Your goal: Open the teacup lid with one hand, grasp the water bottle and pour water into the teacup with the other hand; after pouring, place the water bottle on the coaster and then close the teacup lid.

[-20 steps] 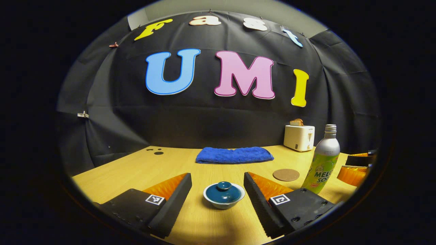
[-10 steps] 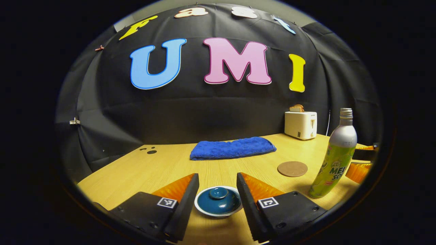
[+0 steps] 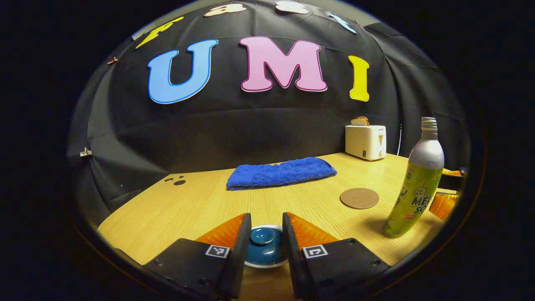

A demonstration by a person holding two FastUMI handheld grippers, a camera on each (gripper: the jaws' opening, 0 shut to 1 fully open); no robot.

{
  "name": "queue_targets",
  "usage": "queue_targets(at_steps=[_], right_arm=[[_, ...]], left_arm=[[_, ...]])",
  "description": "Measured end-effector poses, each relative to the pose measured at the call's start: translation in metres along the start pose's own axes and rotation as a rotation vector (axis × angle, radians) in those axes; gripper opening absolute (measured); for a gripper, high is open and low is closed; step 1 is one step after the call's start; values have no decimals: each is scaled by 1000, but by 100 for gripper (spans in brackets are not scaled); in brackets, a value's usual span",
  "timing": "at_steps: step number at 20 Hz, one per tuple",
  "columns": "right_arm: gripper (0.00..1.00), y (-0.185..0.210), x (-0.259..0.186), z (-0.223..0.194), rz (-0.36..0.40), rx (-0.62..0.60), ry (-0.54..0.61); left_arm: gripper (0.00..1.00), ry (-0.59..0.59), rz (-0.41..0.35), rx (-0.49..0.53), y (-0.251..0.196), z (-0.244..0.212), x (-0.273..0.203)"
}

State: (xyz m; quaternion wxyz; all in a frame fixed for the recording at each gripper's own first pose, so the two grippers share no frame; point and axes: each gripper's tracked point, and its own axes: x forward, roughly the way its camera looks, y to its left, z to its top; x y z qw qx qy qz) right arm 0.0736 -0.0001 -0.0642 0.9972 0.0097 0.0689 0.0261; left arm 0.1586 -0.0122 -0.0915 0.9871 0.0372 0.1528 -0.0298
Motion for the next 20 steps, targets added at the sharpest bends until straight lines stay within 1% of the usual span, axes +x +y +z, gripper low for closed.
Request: queue_targets(at_steps=[1, 2, 4, 8, 9, 10, 12, 13, 14, 15, 18, 20], right_arm=[[98, 1, 0, 0, 1, 7, 0], [97, 1, 0, 1, 3, 12, -1], [98, 1, -1, 0, -1, 5, -2], [98, 1, -3, 2, -7, -6, -7], [98, 1, -4, 3, -8, -9, -10], [98, 1, -4, 4, -11, -13, -11], [98, 2, -5, 7, -14, -15, -17], [98, 2, -5, 8, -14, -13, -21], [98, 3, -3, 12, -14, -16, -26], [98, 4, -2, 13, -15, -22, -30], [98, 4, 9, 16, -16, -51, -29], [98, 11, 16, 17, 1, -60, -27]], left_arm=[[40, -1, 1, -4, 1, 0, -1], [36, -2, 2, -4, 0, -1, 0], [36, -4, 10, -9, 1, 0, 0], [32, -63, 25, -52, 3, 8, -5], [33, -72, 30, -53, 4, 11, -7], [31, -84, 35, -50, 6, 14, -9], [31, -114, 47, -39, 9, 23, -17], [34, -130, 51, -36, 11, 28, -23], [34, -143, 53, -34, 12, 32, -29], [31, -152, 57, -32, 15, 36, -35], [31, -163, 62, -29, 23, 40, -53], [31, -167, 76, -27, 30, 39, -63]])
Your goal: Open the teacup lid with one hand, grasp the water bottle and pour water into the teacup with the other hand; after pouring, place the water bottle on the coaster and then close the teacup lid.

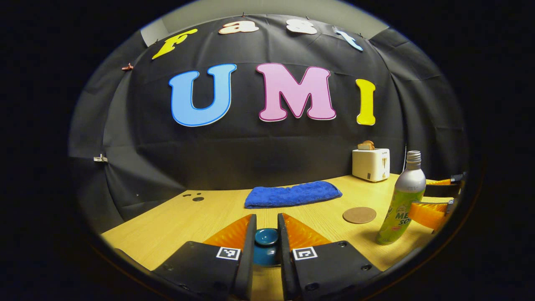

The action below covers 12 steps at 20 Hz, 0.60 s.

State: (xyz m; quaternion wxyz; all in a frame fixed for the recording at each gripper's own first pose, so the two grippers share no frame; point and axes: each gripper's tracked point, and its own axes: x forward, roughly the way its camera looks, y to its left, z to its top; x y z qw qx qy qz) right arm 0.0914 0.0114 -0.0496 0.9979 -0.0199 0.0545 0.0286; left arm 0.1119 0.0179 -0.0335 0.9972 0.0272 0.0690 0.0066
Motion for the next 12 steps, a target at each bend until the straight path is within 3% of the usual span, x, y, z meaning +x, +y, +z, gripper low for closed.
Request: queue_targets(at_steps=[12], right_arm=[[98, -2, 55, -13, -24, 17, 59]], left_arm=[[31, 23, 50, -37, 33, -16, -24]])
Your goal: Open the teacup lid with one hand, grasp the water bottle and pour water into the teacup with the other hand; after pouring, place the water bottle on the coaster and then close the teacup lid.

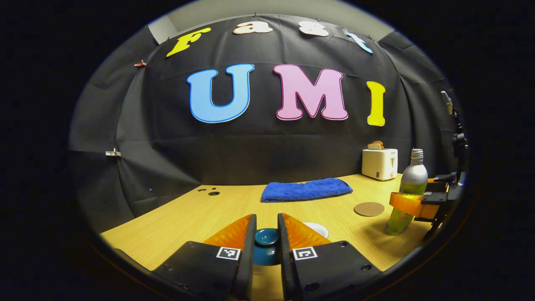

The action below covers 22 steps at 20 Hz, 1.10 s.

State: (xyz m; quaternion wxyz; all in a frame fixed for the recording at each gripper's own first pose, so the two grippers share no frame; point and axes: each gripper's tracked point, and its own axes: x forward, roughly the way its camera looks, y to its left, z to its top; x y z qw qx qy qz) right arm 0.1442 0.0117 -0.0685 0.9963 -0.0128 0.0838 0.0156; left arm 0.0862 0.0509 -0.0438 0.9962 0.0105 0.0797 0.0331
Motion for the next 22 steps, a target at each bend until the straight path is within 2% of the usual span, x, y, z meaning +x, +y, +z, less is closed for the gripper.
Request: queue_targets(at_steps=[5, 10, 11, 13, 19, 22], right_arm=[[98, 0, 9, -9, -2, 5, 37], [92, 0, 11, -11, -8, 12, 47], [84, 2, 12, -12, 10, 10, 52], [83, 11, 13, -13, 47, -4, 74], [79, 14, 15, 12, 45, -283, 50], [78, 20, 34, 22, 78, -417, 55]], left_arm=[[31, 7, 5, -4, 7, -3, -4], [31, 13, 7, -11, 12, -8, -4], [31, 14, 9, -14, 14, -8, -5], [31, 11, 14, -20, 17, -9, -7], [31, -10, 28, -22, 26, -4, -13], [31, -23, 37, -33, 34, -2, -18]])
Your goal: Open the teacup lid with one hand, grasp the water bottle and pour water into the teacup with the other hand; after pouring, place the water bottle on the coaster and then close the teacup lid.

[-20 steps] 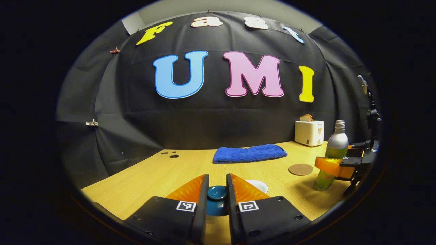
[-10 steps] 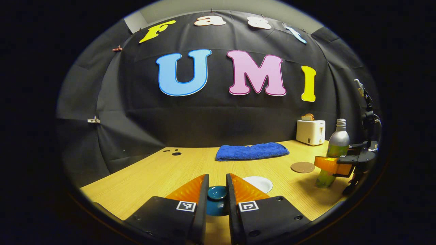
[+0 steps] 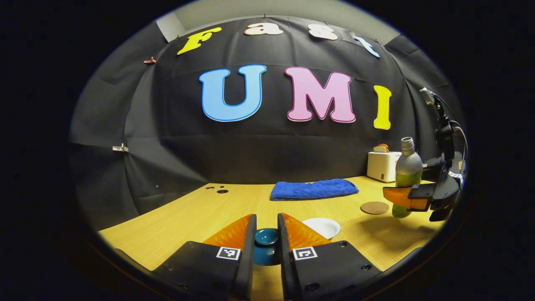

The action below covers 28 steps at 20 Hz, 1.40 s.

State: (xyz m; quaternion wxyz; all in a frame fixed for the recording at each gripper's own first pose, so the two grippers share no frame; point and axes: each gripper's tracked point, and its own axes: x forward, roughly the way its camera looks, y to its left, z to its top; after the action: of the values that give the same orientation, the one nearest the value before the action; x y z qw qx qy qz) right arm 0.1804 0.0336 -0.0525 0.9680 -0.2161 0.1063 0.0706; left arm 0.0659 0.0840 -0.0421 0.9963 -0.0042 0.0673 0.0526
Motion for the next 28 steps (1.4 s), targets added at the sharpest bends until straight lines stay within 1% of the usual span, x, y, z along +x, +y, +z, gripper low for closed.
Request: queue_targets(at_steps=[3, 7, 8, 9, 12, 17, 19, 23, 24, 26, 28], right_arm=[[79, -4, 21, -1, -8, -165, 32], [78, -2, 41, -5, -19, -395, 46], [75, -1, 43, -4, -20, -437, 43], [78, 3, 45, -4, -16, -471, 43], [78, 27, 58, 0, 20, -575, 24], [78, 62, 71, 3, 63, -798, -24], [78, 66, 77, 6, 61, -859, -38], [78, 67, 86, 7, 47, -942, -46], [78, 69, 87, 6, 52, -958, -39], [78, 78, 87, 2, 86, -989, -41], [78, 80, 86, 6, 82, -1058, -62]], left_arm=[[31, -2, 3, -25, 8, -2, -5], [31, 0, 20, -43, 24, -7, -11], [31, -2, 24, -42, 28, -6, -13], [31, -4, 29, -40, 32, -6, -15], [31, -11, 45, -35, 42, -5, -15], [31, -18, 54, -46, 54, -7, -19], [31, -15, 58, -54, 58, -10, -20], [31, -12, 62, -61, 65, -12, -19], [31, -11, 60, -63, 65, -13, -19], [31, -8, 60, -64, 67, -14, -19], [31, -7, 57, -64, 68, -15, -19]])
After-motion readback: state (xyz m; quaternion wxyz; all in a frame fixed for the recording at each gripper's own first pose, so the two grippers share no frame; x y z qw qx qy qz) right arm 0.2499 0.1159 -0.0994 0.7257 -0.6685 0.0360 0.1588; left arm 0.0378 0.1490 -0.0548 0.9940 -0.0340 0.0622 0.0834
